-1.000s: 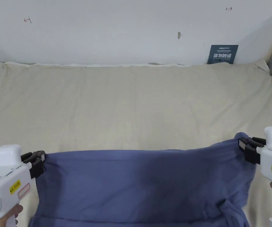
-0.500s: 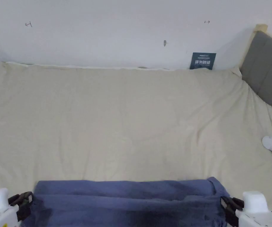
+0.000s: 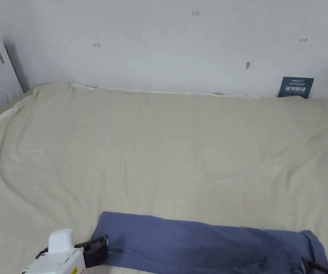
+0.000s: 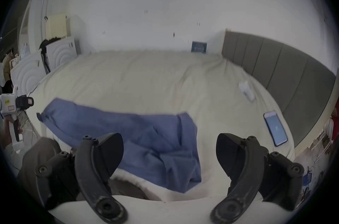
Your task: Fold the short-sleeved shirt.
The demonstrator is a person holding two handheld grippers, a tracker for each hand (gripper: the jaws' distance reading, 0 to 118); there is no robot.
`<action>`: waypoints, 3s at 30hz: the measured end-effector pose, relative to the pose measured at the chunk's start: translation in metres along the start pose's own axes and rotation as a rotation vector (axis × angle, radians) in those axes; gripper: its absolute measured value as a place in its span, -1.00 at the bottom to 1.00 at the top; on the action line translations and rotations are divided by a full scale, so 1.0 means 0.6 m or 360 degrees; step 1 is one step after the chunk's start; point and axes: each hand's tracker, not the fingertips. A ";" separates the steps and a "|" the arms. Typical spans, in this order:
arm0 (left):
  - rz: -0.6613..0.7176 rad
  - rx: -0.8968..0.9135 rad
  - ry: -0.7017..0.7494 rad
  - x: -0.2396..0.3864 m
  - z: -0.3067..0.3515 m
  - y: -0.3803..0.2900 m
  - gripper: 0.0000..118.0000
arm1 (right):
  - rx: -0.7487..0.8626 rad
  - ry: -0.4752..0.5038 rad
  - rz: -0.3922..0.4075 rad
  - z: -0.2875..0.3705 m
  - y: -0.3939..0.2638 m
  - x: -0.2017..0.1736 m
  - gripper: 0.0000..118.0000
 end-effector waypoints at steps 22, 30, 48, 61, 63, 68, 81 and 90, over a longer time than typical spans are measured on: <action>0.0042 -0.0357 -0.0041 -0.001 -0.125 0.025 0.98 | -0.0022 0.0193 -0.0129 -0.061 0.034 -0.041 -1.00; -0.0039 -0.0624 0.0173 0.003 -0.211 -0.014 0.53 | -0.0035 0.0170 -0.0146 -0.061 0.028 -0.032 -1.00; -0.0775 -0.0220 0.0394 0.054 -0.108 0.041 -0.88 | 0.0016 0.0095 -0.0135 -0.036 0.061 -0.026 -1.00; -0.0849 -0.0022 -0.0080 0.188 0.012 0.071 -0.88 | 0.0070 0.0145 -0.0183 -0.029 0.070 -0.039 -1.00; -0.0895 -0.0053 -0.0179 0.253 -0.007 0.047 -0.88 | 0.0078 0.0149 -0.0194 -0.022 0.071 -0.036 -1.00; -0.0788 -0.0334 -0.0392 0.371 -0.094 -0.046 -0.88 | 0.0102 0.0153 -0.0236 -0.010 0.075 -0.025 -1.00; -0.0598 -0.0036 -0.0366 0.309 0.004 -0.024 0.99 | 0.0076 0.0139 -0.0307 0.008 0.058 0.002 -1.00; -0.0681 -0.0278 0.0005 0.281 -0.132 -0.051 -1.00 | 0.0087 0.0144 -0.0213 0.024 0.063 -0.016 -1.00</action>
